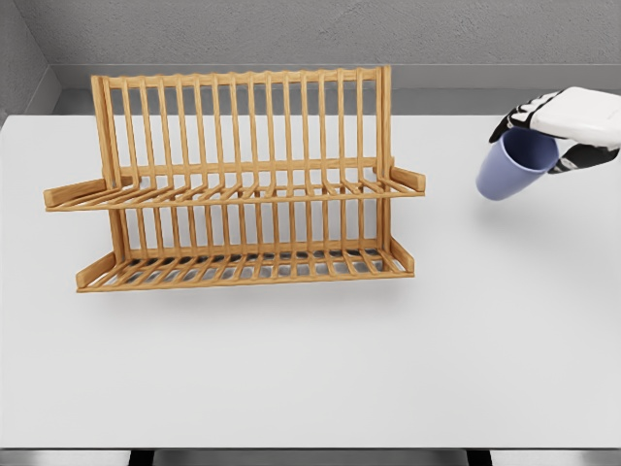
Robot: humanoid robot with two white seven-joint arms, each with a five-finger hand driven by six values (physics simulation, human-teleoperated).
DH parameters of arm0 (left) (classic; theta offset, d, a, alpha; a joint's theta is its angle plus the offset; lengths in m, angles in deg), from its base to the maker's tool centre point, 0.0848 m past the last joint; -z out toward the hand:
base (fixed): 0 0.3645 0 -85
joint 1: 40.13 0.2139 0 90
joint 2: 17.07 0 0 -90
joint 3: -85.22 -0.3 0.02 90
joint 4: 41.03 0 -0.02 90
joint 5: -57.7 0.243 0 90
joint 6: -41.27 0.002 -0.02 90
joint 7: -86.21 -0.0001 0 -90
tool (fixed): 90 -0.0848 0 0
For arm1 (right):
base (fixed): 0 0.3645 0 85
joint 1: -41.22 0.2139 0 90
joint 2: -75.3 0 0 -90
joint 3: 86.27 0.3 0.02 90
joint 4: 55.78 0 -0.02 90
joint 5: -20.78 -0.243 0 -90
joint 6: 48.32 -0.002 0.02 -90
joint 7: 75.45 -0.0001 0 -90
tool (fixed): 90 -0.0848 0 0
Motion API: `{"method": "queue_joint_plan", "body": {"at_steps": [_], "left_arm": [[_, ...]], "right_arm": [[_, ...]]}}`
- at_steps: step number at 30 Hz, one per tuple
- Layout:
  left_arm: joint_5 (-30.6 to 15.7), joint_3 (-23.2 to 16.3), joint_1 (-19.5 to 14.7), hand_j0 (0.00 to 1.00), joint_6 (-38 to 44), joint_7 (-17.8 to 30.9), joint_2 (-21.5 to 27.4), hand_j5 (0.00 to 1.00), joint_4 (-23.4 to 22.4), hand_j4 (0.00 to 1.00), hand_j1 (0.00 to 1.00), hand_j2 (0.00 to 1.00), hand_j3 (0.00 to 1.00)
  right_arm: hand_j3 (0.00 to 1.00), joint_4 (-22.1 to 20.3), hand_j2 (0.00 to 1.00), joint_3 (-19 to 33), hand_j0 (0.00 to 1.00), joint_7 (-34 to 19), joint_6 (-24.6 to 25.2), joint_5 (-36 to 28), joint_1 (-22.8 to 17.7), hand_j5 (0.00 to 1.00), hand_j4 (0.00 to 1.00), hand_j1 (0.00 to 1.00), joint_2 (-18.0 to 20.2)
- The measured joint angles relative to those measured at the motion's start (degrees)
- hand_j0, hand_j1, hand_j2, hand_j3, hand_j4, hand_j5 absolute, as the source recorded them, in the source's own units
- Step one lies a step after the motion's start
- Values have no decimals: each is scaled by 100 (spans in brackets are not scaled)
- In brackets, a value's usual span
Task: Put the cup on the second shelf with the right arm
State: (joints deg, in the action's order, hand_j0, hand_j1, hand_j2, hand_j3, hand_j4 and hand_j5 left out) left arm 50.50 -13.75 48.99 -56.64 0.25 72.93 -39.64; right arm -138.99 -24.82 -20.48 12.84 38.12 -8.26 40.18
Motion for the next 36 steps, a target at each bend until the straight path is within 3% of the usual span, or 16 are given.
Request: {"method": "queue_joint_plan", "body": {"at_steps": [21, 36], "left_arm": [[0, -1, 0, 100, 0, 0, 0, 100, 0, 100, 100, 100, 100], [0, -1, 0, 100, 0, 0, 0, 100, 0, 100, 100, 100, 100]], "right_arm": [[68, -694, 68, 474, 68, 1, 3, -6, 88, 68, 68, 68, 4], [68, -1231, 68, 514, 68, 0, 0, -6, 202, 68, 68, 68, -29]]}}
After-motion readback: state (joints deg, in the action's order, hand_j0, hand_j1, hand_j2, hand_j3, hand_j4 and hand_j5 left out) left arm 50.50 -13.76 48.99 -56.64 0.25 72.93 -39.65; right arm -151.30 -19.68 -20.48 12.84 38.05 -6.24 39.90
